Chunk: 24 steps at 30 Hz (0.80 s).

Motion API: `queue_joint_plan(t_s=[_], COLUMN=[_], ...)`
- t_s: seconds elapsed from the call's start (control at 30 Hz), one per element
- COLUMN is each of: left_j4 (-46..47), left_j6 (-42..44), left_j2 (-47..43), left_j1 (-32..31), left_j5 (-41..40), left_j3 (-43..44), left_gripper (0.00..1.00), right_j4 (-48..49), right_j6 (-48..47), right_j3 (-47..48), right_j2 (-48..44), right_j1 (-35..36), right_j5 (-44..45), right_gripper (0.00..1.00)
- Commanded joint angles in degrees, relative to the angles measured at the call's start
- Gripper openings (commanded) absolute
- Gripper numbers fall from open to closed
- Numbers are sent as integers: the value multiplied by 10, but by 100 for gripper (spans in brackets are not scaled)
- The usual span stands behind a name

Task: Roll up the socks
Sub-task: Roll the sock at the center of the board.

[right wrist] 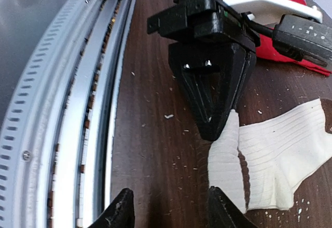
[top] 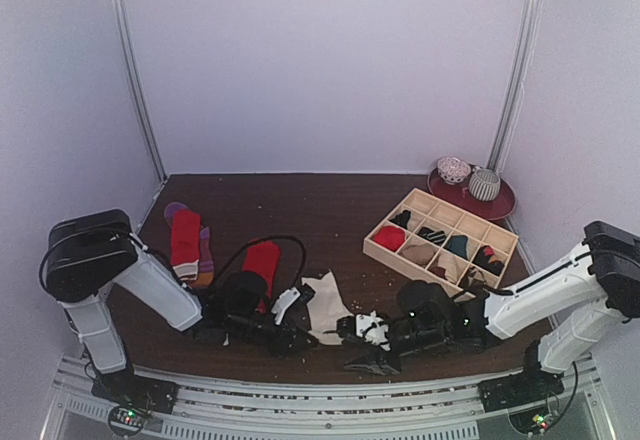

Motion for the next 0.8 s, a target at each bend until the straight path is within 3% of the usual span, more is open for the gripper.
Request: queue_joint_plan(t_s=[0.0, 0.13, 0.27, 0.5, 0.7, 0.73, 0.77], left_j4=[-182, -183, -185, -180, -172, -167, -160], left_j6=[-5, -1, 4, 10, 13, 18, 24], left_j2=[57, 65, 70, 68, 55, 43, 28], left_j1=[2, 3, 4, 12, 12, 13, 13], left_j5=[3, 10, 13, 8, -2, -6, -14], left_j3=[-8, -2, -1, -12, -14, -17, -20], left_gripper=[0, 0, 0, 0, 0, 5, 17], right_j4=[46, 109, 83, 32, -24, -36, -48], right_j6=[-102, -123, -132, -86, -39, -26, -12], right_j3=[32, 14, 29, 30, 65, 72, 78], right_j2=[49, 60, 81, 101, 135, 142, 149], right_j1=[17, 23, 21, 21, 19, 16, 11], right_j5=[116, 191, 194, 144, 135, 130, 121], right_gripper=[49, 50, 50, 39, 23, 20, 18])
